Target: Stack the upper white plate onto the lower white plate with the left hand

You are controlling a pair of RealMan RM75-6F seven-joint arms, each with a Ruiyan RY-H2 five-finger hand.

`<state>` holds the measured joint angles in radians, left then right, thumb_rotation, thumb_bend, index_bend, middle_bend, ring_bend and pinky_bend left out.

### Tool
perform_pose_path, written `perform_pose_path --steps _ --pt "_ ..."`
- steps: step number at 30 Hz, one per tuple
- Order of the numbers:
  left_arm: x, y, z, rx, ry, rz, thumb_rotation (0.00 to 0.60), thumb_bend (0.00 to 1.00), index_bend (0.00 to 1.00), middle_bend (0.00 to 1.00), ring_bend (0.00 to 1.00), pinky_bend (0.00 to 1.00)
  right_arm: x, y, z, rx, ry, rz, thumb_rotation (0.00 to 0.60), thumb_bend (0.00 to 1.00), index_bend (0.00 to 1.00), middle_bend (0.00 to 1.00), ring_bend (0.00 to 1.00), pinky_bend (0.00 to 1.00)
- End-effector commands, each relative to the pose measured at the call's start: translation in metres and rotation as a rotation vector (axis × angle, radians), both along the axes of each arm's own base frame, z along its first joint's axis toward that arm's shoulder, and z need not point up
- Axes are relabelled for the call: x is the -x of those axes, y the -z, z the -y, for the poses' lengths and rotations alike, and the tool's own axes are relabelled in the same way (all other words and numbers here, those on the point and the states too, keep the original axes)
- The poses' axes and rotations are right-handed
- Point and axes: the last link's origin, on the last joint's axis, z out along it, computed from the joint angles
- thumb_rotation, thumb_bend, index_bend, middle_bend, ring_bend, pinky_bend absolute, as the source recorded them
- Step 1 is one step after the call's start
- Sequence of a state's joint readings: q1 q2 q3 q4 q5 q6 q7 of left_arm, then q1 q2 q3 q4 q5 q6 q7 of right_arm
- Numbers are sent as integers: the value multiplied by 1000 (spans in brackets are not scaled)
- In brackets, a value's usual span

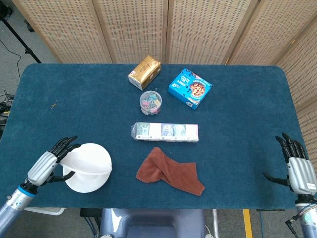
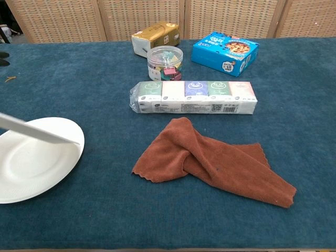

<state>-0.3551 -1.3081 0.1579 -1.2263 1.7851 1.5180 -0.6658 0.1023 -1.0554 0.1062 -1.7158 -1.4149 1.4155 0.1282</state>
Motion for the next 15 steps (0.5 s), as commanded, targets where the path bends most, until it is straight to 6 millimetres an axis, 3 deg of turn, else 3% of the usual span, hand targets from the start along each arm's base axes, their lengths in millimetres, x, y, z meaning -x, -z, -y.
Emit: perform_pose_path --steps 1,8,15 --pt "3 -4 7 31 13 -32 600 116 2 0 0 0 0 0 0 1 0 2 600 0 0 0 0 0" --pt "11 -17 11 3 -3 -55 600 93 0 0 0 0 0 -1 -1 -1 -2 5 600 0 0 0 0 0" --pt "25 -20 20 60 -36 -218 600 91 0 0 0 0 -1 -1 -1 -4 -1 5 600 0 0 0 0 0"
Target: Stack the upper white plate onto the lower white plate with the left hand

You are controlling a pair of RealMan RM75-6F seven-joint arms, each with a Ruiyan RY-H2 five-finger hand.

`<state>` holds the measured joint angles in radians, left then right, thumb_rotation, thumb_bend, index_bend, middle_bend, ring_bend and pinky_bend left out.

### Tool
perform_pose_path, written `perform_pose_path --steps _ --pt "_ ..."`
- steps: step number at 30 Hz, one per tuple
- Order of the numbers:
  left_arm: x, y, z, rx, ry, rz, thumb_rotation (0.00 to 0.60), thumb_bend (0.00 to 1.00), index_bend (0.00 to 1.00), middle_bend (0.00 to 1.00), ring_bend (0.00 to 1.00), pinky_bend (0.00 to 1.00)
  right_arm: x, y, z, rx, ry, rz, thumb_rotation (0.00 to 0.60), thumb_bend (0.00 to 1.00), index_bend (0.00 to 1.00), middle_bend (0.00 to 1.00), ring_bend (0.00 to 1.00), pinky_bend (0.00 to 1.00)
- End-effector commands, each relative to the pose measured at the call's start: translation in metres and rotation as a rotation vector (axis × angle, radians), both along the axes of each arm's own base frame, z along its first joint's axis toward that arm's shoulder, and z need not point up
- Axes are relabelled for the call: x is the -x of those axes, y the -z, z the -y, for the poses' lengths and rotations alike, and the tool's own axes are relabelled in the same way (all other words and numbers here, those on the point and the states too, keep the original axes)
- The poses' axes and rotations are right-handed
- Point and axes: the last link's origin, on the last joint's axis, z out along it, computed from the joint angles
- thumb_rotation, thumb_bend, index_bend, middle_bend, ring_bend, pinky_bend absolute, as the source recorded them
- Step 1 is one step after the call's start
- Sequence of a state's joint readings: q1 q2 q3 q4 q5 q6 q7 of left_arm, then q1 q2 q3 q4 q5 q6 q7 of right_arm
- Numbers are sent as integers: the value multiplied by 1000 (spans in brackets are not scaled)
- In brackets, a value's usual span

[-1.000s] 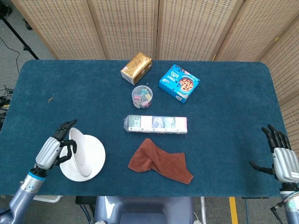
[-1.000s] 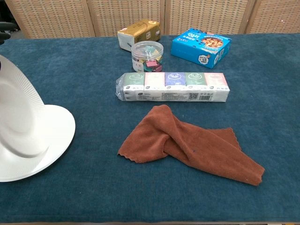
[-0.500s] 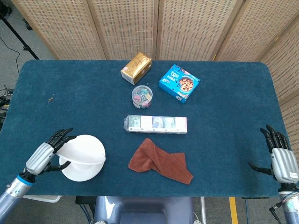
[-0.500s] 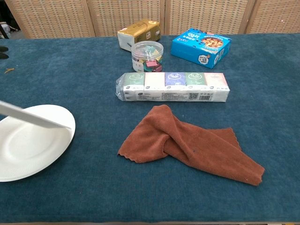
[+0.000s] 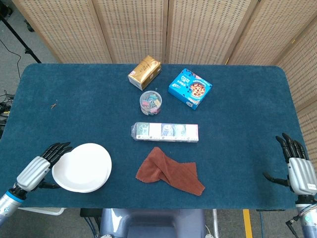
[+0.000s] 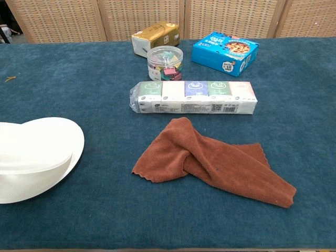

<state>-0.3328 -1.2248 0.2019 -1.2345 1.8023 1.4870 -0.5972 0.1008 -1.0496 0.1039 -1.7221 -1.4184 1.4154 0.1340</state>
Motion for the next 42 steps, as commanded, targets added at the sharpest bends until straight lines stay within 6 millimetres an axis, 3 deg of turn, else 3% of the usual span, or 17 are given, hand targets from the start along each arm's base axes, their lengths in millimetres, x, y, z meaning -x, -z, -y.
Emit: perform_pose_path --steps 1,9,20,24,42 --pt "6 0 7 53 -29 -67 600 88 0 0 0 0 0 0 0 -1 0 -1 600 0 0 0 0 0" --pt "21 1 15 72 -95 -223 600 84 0 0 0 0 -1 1 0 -3 1 -2 600 0 0 0 0 0" --pt "17 10 24 60 -51 -309 600 83 0 0 0 0 -1 1 -1 -1 1 -3 600 0 0 0 0 0" --pt "25 11 32 71 -92 -441 600 84 0 0 0 0 -1 0 -1 -4 1 -1 600 0 0 0 0 0" --pt "2 11 56 275 -92 -357 600 59 0 0 0 0 -2 0 -2 -1 -2 0 600 0 0 0 0 0"
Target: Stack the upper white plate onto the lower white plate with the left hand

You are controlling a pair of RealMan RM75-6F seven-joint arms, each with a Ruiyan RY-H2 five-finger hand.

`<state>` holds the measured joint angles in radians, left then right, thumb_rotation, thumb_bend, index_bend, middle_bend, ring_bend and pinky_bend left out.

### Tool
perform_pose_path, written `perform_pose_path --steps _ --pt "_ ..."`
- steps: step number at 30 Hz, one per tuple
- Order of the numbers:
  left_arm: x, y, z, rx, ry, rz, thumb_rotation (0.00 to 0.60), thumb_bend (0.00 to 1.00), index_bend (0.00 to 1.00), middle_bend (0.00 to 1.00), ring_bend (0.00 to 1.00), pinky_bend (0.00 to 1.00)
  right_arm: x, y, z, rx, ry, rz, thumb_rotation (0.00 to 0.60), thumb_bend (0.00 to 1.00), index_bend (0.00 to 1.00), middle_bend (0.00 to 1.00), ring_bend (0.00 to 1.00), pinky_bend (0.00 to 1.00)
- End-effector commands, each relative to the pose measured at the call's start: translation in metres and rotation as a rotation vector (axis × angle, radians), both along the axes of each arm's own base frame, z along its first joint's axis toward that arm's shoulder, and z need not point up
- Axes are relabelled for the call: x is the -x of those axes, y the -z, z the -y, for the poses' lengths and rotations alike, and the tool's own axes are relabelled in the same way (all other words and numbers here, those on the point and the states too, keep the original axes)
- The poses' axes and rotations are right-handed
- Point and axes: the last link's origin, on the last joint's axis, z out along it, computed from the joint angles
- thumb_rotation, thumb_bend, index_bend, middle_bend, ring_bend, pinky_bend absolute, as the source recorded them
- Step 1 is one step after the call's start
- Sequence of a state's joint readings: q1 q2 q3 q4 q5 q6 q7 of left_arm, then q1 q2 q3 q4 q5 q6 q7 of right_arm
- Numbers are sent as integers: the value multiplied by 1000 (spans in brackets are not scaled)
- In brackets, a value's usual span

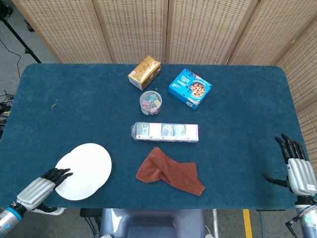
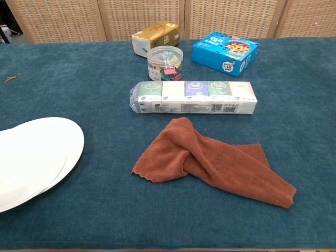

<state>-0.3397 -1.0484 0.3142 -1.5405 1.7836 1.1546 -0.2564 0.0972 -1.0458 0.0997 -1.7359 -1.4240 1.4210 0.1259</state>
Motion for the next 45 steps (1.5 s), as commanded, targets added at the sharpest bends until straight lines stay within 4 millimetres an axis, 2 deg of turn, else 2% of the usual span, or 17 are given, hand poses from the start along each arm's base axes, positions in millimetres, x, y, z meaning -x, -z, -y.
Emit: perform_pose_path --steps 1,10,17,25,37,45 --pt "-5 2 5 41 19 4 600 59 0 0 0 0 0 0 0 1 1 0 600 0 0 0 0 0" --pt "-24 17 4 126 70 -42 600 55 0 0 0 0 0 -2 0 4 2 5 600 0 0 0 0 0" --pt "-28 31 -1 160 56 -65 600 55 0 0 0 0 1 -2 0 5 2 6 600 0 0 0 0 0" --pt "-36 49 -22 176 33 -78 600 54 0 0 0 0 1 -3 1 9 4 8 600 0 0 0 0 0" --pt "-42 58 -32 165 26 -74 600 54 0 0 0 0 3 -5 1 14 7 13 600 0 0 0 0 0" --pt "-43 57 -29 167 31 -62 600 54 0 0 0 0 3 -6 1 14 6 14 600 0 0 0 0 0"
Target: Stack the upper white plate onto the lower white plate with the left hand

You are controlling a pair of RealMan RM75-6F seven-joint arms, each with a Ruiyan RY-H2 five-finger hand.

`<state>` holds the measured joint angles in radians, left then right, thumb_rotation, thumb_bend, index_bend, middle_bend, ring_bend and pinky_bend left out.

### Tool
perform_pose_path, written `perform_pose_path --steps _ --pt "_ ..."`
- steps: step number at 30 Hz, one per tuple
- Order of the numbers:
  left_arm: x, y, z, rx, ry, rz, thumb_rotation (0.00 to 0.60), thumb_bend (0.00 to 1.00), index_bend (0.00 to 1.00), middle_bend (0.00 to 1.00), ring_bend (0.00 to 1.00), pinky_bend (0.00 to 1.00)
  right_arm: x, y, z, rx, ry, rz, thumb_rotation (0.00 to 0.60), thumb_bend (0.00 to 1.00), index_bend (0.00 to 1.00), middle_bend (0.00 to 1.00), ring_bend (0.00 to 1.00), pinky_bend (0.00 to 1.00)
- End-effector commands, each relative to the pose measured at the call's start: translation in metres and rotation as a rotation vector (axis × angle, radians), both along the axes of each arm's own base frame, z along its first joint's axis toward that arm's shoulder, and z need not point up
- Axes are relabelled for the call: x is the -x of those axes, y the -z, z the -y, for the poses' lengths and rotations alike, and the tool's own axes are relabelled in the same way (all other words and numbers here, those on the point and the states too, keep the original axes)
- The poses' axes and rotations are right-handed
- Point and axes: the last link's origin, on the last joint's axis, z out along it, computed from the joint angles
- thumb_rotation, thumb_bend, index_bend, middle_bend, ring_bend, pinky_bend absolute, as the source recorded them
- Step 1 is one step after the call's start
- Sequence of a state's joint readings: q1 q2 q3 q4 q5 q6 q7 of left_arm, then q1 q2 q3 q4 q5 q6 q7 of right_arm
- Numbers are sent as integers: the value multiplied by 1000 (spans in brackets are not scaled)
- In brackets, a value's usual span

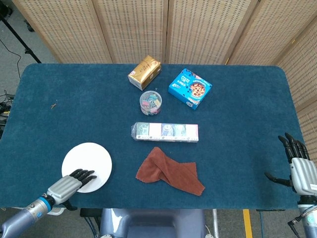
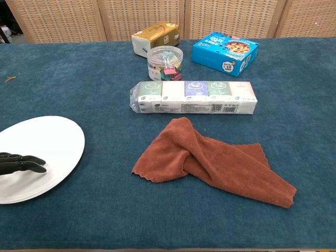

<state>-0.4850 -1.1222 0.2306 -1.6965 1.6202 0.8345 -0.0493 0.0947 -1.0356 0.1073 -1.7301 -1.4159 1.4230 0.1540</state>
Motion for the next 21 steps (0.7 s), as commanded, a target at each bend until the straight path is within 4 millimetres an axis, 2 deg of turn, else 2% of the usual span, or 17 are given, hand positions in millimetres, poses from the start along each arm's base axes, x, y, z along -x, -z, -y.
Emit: perform_pose_path --steps 1,7,14,21 --pt "0 -2 2 0 -1 6 600 54 0 0 0 0 0 0 0 0 0 0 600 0 0 0 0 0" --pt "0 -12 6 -20 -1 29 600 54 0 0 0 0 0 0 0 -1 -2 0 600 0 0 0 0 0" --pt "-2 -37 3 -129 19 88 600 52 0 0 0 0 -1 1 0 -2 -3 -3 600 0 0 0 0 0" --pt "9 -79 -6 -449 16 82 600 48 0 0 0 0 -2 1 -1 0 -7 -4 600 0 0 0 0 0"
